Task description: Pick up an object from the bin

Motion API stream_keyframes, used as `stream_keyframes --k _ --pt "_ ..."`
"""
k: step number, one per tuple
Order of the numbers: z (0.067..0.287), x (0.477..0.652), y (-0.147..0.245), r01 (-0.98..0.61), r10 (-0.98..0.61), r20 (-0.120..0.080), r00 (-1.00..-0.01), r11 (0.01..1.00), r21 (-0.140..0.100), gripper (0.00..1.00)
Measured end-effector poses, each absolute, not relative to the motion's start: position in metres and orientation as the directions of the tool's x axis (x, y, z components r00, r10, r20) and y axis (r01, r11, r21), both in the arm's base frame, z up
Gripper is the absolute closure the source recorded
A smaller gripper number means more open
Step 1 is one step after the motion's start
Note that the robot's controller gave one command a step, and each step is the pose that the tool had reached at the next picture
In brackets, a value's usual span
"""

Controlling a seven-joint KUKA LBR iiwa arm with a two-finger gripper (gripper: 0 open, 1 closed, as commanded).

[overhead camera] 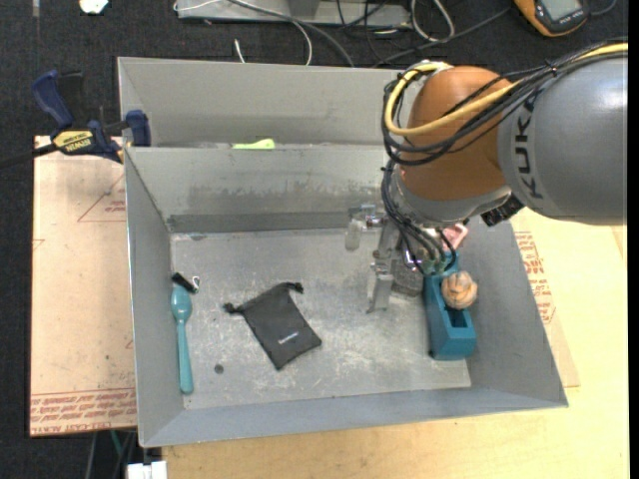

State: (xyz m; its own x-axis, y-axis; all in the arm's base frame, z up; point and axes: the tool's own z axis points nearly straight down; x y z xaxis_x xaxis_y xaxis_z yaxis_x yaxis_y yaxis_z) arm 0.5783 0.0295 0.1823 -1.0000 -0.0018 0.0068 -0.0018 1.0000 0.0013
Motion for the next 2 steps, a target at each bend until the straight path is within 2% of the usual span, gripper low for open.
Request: stream_keyframes --k 1,2 --pt "0.187 0.58 0.029 -0.001 -0.001 -0.001 -1.0 1.0 0.002 0.0" --pt "0.138 0.567 0.04 -0.071 -0.071 -0.005 -0.997 0.997 0.001 0.0"
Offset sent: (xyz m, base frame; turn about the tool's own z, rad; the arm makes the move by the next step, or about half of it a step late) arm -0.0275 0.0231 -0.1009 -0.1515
